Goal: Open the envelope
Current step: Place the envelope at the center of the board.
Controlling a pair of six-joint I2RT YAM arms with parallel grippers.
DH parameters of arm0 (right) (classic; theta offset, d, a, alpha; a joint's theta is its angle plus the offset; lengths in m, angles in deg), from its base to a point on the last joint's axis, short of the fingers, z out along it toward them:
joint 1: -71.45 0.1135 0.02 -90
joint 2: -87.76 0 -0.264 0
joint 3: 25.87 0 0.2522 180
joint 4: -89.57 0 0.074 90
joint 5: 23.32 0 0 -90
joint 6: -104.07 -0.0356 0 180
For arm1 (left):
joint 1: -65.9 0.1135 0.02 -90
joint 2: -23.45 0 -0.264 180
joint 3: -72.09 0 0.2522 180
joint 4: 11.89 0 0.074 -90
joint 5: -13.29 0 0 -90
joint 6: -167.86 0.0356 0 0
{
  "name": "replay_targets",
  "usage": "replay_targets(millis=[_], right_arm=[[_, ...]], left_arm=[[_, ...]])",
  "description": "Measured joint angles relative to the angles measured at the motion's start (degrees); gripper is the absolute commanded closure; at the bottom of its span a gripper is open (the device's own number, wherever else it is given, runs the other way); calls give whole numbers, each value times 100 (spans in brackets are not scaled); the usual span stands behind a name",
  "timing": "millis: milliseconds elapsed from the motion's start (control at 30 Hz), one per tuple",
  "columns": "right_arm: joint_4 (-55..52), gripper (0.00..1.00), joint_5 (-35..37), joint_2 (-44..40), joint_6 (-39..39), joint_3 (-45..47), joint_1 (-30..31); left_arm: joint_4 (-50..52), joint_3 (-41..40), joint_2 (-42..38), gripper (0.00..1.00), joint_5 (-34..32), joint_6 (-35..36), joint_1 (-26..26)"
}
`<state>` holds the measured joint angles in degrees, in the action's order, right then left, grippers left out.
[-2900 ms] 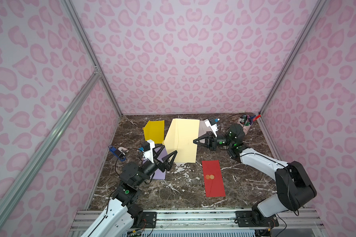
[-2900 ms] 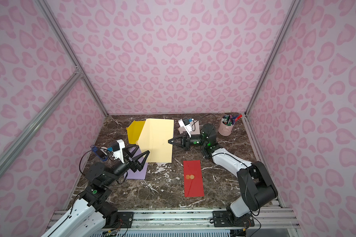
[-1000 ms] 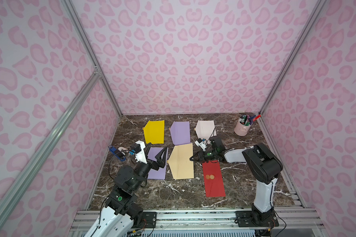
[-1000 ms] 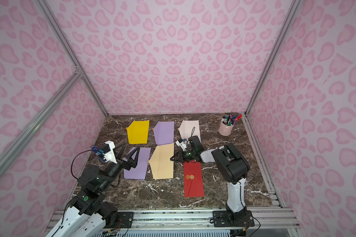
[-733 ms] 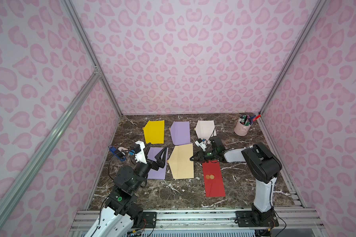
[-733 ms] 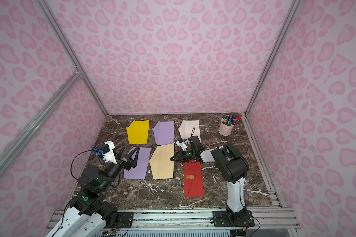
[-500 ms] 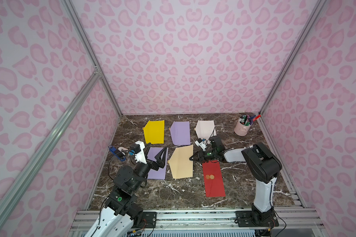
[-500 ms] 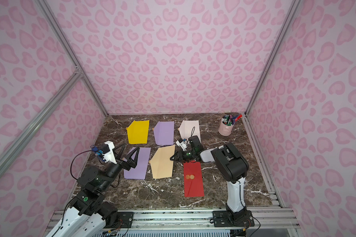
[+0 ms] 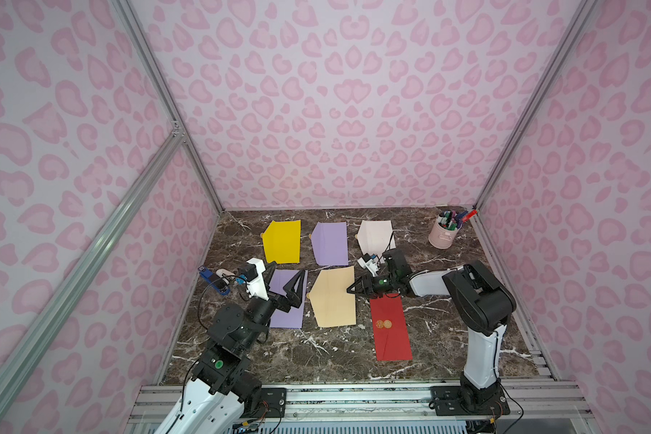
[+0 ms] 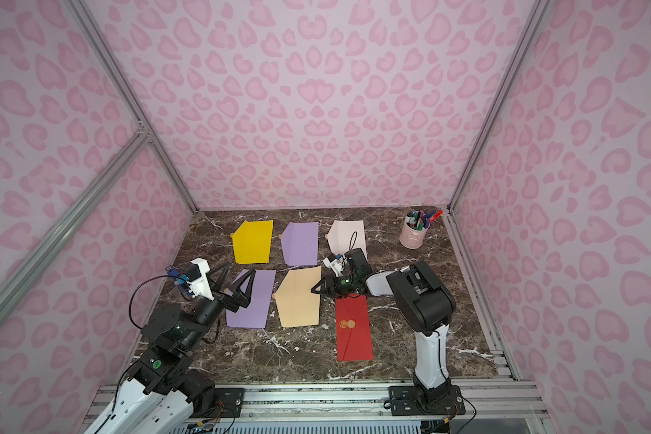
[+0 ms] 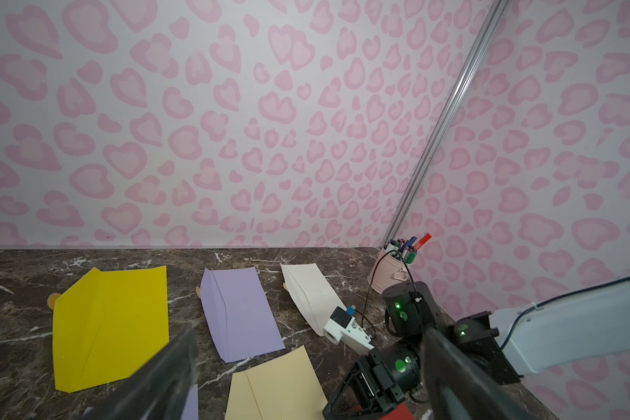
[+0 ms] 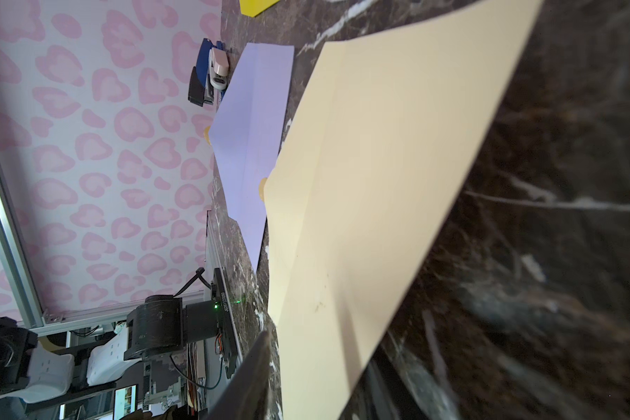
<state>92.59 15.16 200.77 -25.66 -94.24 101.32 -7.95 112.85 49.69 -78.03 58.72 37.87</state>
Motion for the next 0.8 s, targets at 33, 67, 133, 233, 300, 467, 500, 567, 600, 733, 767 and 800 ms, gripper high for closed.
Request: replay_targets(millis=[33,67,133,233,300,467,500,567,600,733,767,800], right_arm=[[-42,52,26,-7,2,0,-17],[-72,50,46,-15,13,0,-33],[-133,47,90,-37,13,2,-70],[-236,46,177,-66,50,2,-107],[-363,46,264,-105,81,2,-129],[-726,45,555,-286,205,0,-144],[-828,46,625,-356,236,-7,-144],[-1010,46,752,-538,284,-28,-144],[-1134,46,820,-658,323,-61,-149],[-1685,45,1272,-1290,595,-304,-168],[-1845,45,1427,-1482,695,-378,-175],[-2009,45,1620,-1692,798,-457,-181]], left_arm=[[-2,-4,2,3,2,0,0],[0,-7,4,4,2,0,0],[-4,-7,17,3,15,0,0],[-17,-11,48,3,24,0,0],[-33,-11,63,4,24,0,0],[-44,-11,131,4,42,2,0],[-46,-11,151,3,44,0,0],[-46,-11,195,3,46,2,0],[-48,-11,227,4,50,2,0],[-107,20,490,3,190,0,0],[-133,48,643,3,280,0,0],[-146,92,841,3,400,0,0]])
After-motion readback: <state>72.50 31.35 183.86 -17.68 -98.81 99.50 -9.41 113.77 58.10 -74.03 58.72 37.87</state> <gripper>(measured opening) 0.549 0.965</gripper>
